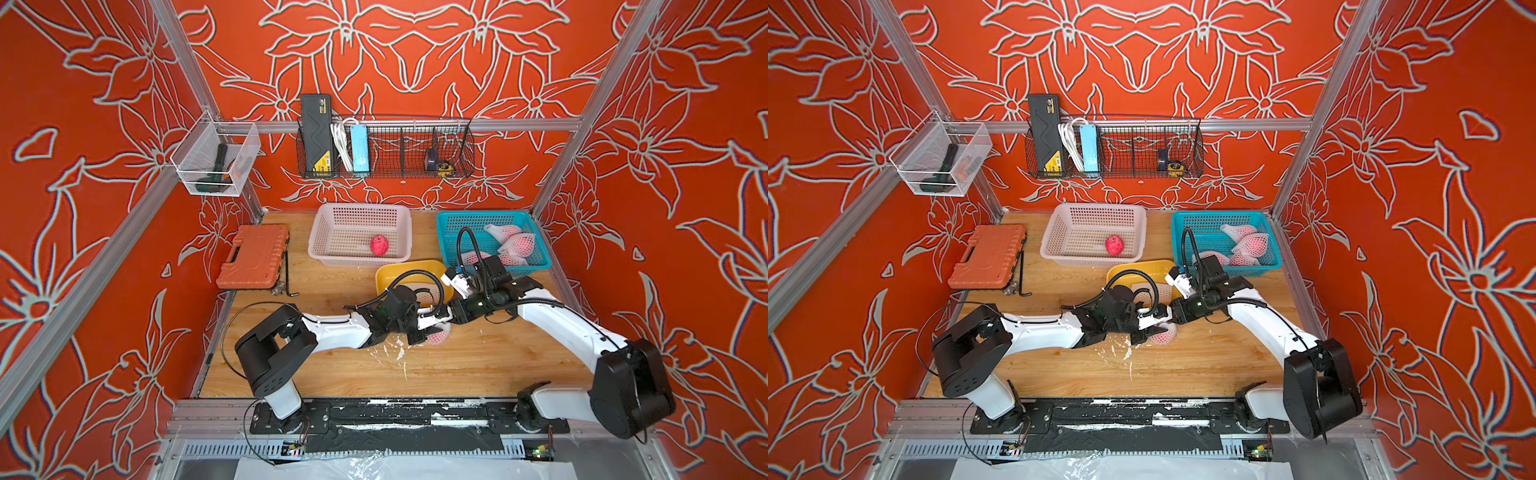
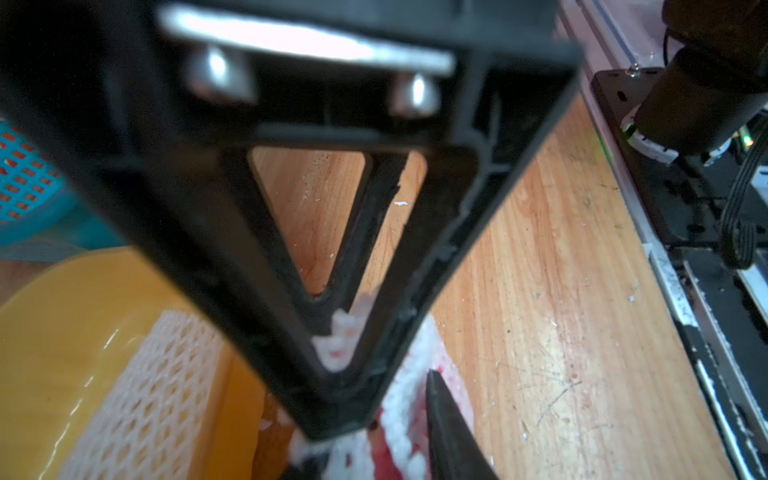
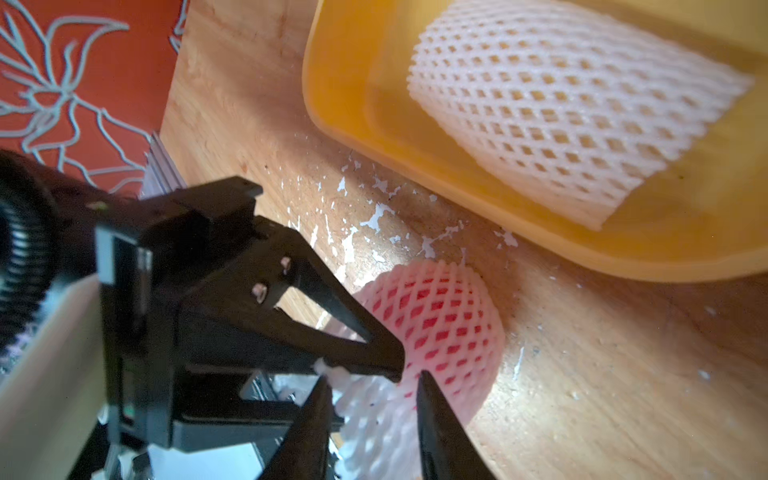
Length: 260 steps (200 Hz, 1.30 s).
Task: Remove foam nets from apples
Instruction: Remove the foam net from the apple.
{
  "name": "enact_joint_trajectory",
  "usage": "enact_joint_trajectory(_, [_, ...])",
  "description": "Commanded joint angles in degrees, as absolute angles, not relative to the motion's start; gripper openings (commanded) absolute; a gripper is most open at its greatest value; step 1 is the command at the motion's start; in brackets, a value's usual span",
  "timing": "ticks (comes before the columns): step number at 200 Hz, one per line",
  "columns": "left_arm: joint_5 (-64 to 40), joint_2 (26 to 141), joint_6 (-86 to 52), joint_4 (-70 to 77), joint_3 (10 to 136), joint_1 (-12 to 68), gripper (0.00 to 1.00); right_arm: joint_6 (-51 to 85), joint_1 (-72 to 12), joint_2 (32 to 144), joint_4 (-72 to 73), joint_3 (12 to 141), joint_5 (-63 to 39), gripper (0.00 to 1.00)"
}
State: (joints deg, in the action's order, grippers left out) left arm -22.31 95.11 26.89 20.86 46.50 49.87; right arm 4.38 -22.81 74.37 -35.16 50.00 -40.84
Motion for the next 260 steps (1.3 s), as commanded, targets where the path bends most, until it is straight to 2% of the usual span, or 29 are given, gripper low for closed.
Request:
enact_joint_trajectory(1, [-23.5,94.6,27.0,18.4,46.8,49.4,0.23,0.7,-22.7,70.3,-36.4,50.9,-34.0,0.50])
enact_joint_trajectory(25, [-23.4,91.5,25.6,18.8,44.7,47.9,0.21,-2.8,-22.3,66.3,-35.1,49.3,-28.2,0.59])
enact_joint_trajectory(43, [-23.2,90.2,24.8,17.6,44.0,47.1,0.20,-4.9,-22.2,63.1,-32.0,45.9,-25.7,0.60])
enact_joint_trajectory(59, [-23.2,89.4,24.3,17.2,43.4,46.6,0.19,-9.7,-22.3,59.6,-28.7,42.6,-32.1,0.60])
enact_joint_trajectory(103, [-25.1,88.4,22.1,17.8,43.1,45.5,0.17,-13.4,-23.0,57.1,-22.2,37.5,-39.3,0.61])
enact_joint_trajectory(196, [-29.5,85.6,20.9,17.2,43.2,44.8,0.11,-22.9,-28.8,62.1,-19.5,36.0,-38.7,0.55])
enact_joint_trajectory(260, [-33.4,85.5,21.1,17.5,43.6,44.6,0.09,-23.9,-29.0,63.4,-18.2,36.9,-40.3,0.44])
